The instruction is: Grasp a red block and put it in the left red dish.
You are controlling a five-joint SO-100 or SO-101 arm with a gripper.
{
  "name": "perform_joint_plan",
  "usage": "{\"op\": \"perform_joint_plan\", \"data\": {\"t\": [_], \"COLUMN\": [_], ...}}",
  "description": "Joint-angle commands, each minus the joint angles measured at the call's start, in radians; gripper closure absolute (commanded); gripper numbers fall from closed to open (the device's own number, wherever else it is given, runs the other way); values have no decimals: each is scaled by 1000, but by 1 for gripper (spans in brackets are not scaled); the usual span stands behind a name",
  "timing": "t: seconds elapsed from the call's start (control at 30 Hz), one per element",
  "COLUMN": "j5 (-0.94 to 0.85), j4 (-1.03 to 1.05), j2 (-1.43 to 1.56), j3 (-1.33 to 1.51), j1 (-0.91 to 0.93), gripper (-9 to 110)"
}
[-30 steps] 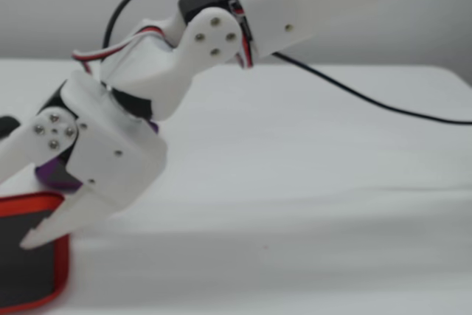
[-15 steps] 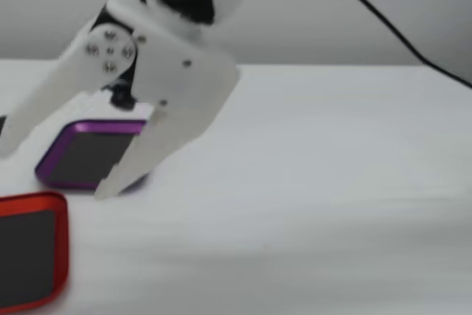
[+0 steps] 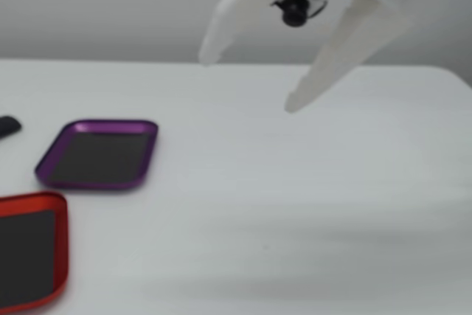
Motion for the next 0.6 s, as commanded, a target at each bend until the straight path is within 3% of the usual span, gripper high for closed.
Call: {"op": "perform_joint_plan", "data": {"t": [0.0, 0.27, 0.57], "j5": [-9, -8, -2], "j4": [-57, -261, -204], "j2": [236, 804, 1296], "j3": [175, 709, 1043], "j1": [2, 127, 150], "gripper": [78, 78, 78]}}
